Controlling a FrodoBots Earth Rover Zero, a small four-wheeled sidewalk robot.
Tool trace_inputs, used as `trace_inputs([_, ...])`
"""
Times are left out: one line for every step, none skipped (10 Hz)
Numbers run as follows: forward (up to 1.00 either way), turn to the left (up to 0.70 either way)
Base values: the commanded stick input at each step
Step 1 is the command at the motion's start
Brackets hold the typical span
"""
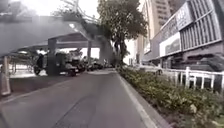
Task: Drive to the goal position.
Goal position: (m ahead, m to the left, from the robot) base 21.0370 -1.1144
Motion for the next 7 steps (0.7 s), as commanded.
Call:
trace_inputs([0.45, 0.0])
trace_inputs([0.45, 0.0])
trace_inputs([0.45, 0.0])
trace_inputs([0.45, 0.0])
trace_inputs([0.45, 0.0])
trace_inputs([0.45, 0.0])
trace_inputs([0.45, 0.0])
